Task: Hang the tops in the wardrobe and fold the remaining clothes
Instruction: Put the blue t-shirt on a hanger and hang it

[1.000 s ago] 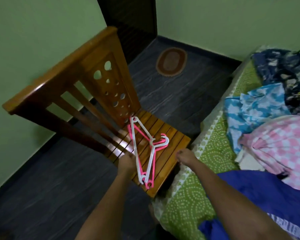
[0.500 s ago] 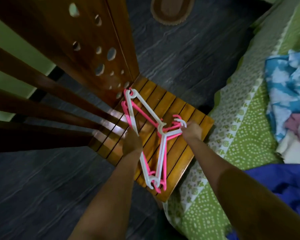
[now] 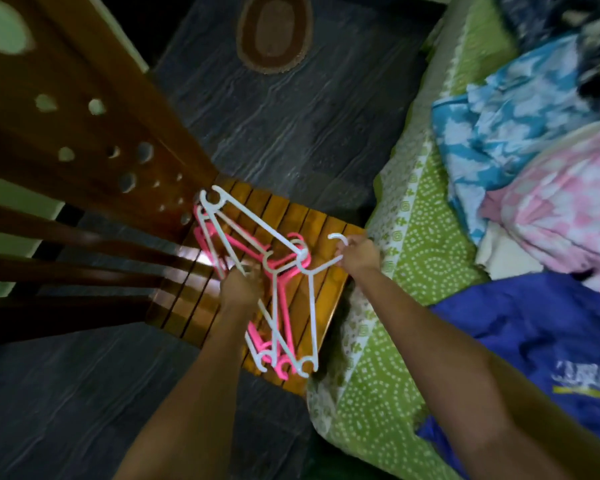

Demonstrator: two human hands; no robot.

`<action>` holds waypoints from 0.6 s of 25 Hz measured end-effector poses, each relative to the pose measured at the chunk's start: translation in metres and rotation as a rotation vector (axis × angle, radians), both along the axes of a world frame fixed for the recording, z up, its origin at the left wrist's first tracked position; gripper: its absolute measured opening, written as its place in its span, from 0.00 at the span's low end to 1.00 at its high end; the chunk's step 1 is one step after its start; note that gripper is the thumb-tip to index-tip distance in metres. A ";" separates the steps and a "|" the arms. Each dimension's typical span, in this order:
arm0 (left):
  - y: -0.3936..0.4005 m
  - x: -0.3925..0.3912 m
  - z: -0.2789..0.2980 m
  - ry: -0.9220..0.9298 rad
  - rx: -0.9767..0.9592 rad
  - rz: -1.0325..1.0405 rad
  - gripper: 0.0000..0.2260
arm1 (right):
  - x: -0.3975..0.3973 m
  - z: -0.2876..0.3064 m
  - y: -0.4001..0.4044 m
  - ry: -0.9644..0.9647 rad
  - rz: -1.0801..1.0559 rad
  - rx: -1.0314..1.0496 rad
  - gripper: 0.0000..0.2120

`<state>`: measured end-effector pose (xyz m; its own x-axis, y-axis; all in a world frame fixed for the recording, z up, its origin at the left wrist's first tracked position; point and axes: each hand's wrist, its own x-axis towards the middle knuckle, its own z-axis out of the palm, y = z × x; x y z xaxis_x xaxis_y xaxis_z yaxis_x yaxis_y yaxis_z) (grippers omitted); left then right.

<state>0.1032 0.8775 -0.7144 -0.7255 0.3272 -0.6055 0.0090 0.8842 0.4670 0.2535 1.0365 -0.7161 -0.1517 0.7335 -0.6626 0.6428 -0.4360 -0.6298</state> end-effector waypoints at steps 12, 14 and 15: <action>0.199 0.427 0.051 -0.489 0.282 -0.562 0.12 | 0.433 0.050 0.083 0.272 -0.722 0.004 0.19; 0.216 0.473 0.038 -0.224 0.165 -1.165 0.17 | 0.511 0.035 0.093 0.237 -0.867 0.029 0.19; 0.227 0.487 0.025 -0.088 0.106 -1.374 0.20 | 0.542 0.028 0.096 0.212 -0.896 0.029 0.20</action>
<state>0.5899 1.1049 -0.6890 0.2533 0.7890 -0.5597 0.8040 0.1501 0.5754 0.7950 1.1330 -0.6886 0.3648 0.6512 -0.6655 -0.0580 -0.6975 -0.7142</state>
